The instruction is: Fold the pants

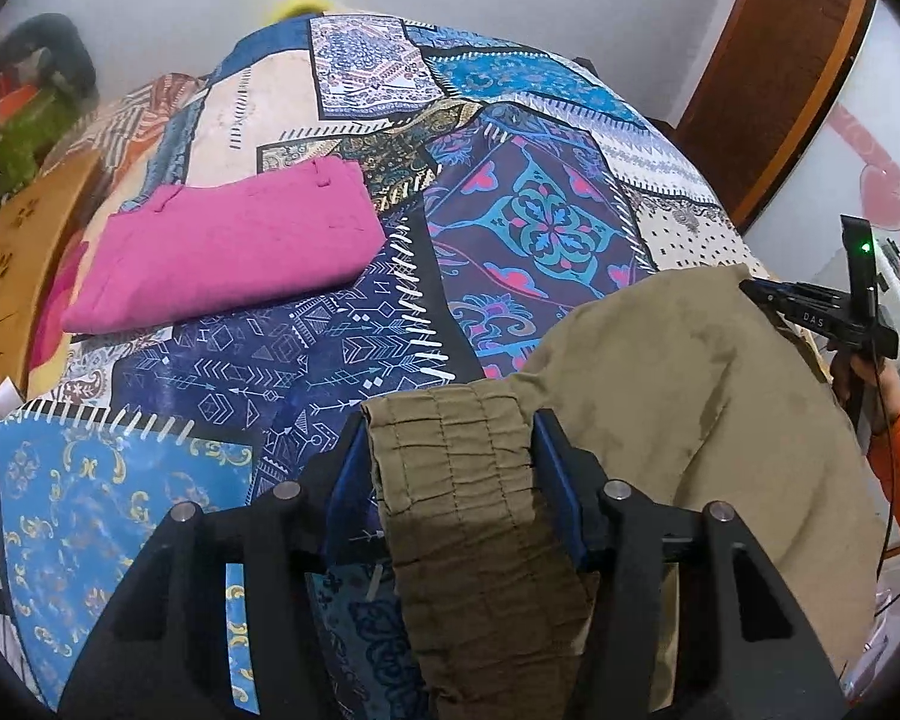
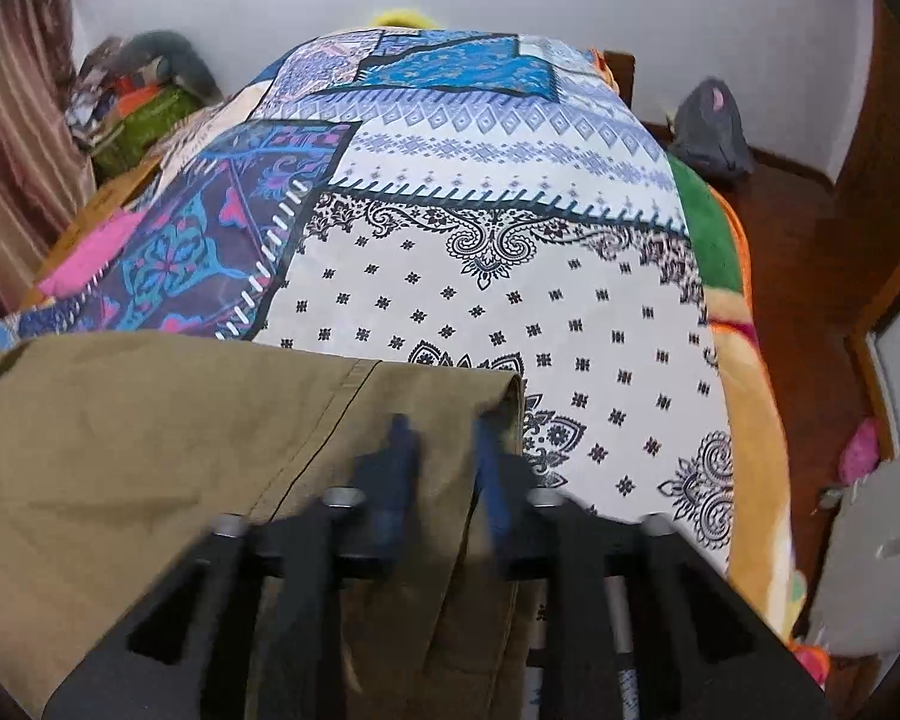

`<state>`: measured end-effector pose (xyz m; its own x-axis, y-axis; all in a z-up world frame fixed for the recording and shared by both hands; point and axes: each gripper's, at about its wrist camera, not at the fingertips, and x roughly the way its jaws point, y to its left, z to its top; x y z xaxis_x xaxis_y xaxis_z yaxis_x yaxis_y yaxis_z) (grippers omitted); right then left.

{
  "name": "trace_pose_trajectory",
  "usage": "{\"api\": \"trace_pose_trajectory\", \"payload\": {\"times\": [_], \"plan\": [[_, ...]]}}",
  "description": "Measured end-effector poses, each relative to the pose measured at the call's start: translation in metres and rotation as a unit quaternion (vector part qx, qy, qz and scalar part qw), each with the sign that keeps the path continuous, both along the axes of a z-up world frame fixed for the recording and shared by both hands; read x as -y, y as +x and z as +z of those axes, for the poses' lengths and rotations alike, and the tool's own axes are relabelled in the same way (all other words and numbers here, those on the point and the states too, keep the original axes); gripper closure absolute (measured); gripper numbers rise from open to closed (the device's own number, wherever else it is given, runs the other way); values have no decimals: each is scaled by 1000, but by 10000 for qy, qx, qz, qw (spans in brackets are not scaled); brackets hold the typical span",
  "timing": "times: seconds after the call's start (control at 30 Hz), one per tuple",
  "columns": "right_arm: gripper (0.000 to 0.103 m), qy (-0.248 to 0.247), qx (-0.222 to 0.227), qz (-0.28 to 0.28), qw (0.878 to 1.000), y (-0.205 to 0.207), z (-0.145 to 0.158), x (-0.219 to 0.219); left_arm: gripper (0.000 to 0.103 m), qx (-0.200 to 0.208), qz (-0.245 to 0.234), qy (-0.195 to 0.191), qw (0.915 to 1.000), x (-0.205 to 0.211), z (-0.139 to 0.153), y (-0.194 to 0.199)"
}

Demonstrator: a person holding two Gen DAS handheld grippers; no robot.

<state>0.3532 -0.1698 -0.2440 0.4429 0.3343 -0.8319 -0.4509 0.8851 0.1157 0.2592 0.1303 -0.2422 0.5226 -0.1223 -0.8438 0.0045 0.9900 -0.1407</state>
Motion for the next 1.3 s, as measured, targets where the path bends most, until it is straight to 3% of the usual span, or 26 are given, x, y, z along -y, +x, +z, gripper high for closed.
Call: {"api": "trace_pose_trajectory", "payload": {"times": [0.33,0.5,0.53,0.63,0.73,0.83,0.97,1.1,1.2,1.3], "plan": [[97,-875,477,-3,9950,-4,3,-10,49,32,40,409,9992,7,2,0],[95,-1185,570,48,9913,-6,8,-16,48,-118,152,226,9996,1,4,2],[90,-1188,567,17,9913,-7,13,-15,48,-140,195,157,9996,0,7,1],[80,-986,629,-82,9931,-19,39,-5,48,-72,294,235,9993,0,22,-10],[67,-629,722,-60,9954,-40,64,0,47,150,254,707,9971,11,39,-29],[66,-227,648,123,9976,-66,79,-5,39,274,70,731,9969,26,49,-45],[65,122,368,412,9984,-99,75,-22,35,240,-88,692,9973,45,45,-60],[48,105,286,460,9985,-127,57,-32,35,70,-121,818,9966,54,27,-73],[48,85,106,450,9989,-139,44,-32,35,69,-71,736,9972,48,25,-86],[48,91,72,341,9994,-144,50,-22,34,126,113,672,9976,36,31,-103]]}}
